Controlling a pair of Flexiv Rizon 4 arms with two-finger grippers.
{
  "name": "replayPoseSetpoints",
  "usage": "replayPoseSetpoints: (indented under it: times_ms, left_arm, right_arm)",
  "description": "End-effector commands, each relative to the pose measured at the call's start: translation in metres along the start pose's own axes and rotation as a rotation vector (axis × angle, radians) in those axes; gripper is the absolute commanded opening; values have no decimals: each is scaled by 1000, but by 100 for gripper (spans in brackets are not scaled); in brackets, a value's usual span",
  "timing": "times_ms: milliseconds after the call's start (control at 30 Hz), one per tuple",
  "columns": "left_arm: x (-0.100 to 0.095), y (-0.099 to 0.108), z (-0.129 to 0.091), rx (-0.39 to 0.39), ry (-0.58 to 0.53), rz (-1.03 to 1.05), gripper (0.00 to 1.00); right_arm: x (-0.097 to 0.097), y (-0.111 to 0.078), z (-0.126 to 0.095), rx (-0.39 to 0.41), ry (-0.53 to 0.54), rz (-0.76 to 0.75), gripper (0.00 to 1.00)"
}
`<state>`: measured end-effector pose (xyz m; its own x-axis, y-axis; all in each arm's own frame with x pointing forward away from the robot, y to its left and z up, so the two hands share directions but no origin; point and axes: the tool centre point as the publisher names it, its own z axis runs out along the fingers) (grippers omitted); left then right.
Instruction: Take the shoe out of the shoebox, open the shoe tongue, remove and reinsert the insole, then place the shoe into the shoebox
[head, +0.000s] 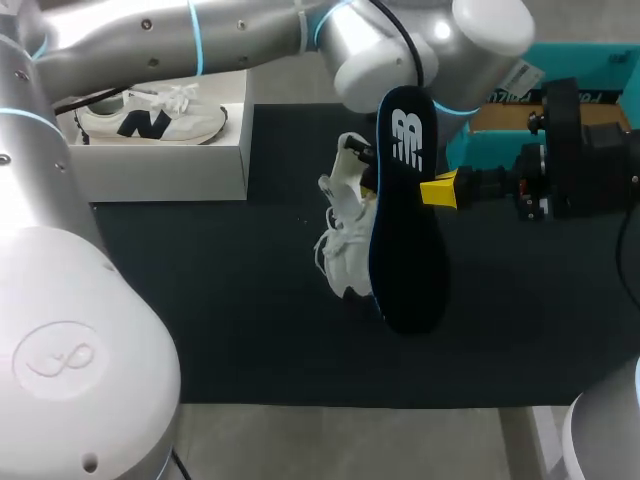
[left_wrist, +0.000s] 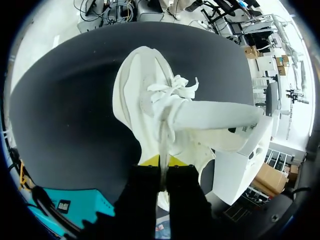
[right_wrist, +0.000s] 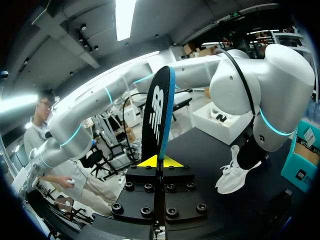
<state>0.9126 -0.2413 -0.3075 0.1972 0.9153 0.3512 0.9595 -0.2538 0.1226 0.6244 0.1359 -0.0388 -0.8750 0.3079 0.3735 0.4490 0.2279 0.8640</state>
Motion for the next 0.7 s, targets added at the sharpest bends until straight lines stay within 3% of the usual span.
replayPoseSetpoints:
  times_ms: [33, 700]
  left_arm:
    - [-2, 2, -1, 4, 22, -16, 0]
    - [-3, 1, 9, 24, 68, -67, 0]
  right_arm:
    - [-1, 0, 3, 1, -1, 1, 0]
    - [-1, 0, 3, 1, -1, 1, 0]
